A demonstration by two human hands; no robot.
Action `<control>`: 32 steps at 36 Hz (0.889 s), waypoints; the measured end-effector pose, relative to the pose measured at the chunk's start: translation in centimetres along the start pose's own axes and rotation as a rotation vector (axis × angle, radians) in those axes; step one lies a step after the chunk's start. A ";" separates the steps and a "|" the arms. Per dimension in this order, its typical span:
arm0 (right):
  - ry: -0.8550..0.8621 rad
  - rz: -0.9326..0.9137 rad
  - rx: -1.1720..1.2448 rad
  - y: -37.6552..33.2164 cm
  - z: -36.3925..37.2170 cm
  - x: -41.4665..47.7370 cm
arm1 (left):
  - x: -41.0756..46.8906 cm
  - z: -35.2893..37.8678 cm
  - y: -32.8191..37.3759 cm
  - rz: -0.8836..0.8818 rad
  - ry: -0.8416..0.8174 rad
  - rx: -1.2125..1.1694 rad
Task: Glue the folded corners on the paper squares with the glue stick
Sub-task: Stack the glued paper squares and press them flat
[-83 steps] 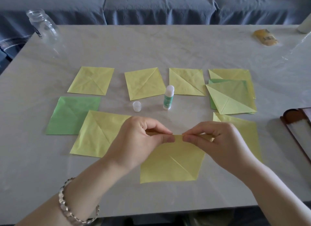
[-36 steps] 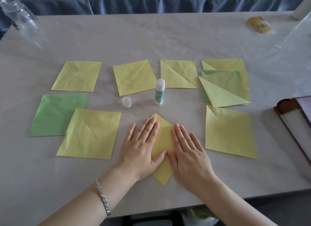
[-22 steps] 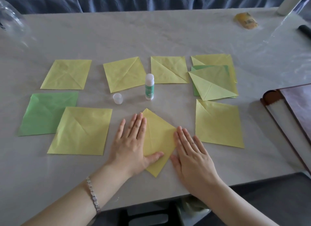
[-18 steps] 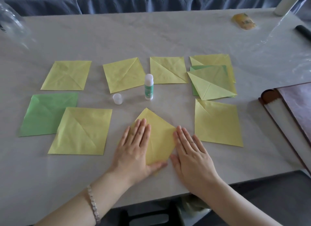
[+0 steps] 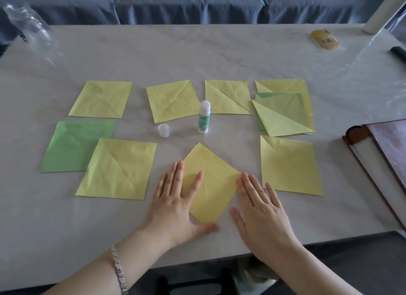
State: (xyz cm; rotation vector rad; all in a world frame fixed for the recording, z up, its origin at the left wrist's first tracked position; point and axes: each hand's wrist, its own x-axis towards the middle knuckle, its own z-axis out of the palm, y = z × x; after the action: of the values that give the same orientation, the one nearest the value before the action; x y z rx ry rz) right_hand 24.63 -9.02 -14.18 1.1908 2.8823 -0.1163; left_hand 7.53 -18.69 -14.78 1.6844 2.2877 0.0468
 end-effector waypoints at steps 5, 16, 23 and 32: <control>0.091 -0.069 0.066 -1.0 -2.3 2.8 | -0.1 -0.3 0.4 -0.050 -0.047 -0.068; -0.161 -0.373 0.143 -2.7 -0.1 9.6 | 0.0 0.5 0.1 -0.120 -0.028 -0.133; -0.030 -0.100 0.430 -2.4 -2.0 8.8 | 0.1 -0.1 -1.0 -0.037 0.153 -0.149; -0.293 0.262 0.643 -2.1 -4.2 10.5 | 0.6 -0.1 -2.0 0.043 0.409 -0.229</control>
State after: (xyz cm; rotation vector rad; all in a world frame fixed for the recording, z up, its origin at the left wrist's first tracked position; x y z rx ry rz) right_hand 15.69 -2.81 -10.42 1.4542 2.4615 -1.1674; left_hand 5.44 -18.73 -15.19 1.7249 2.4058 0.6945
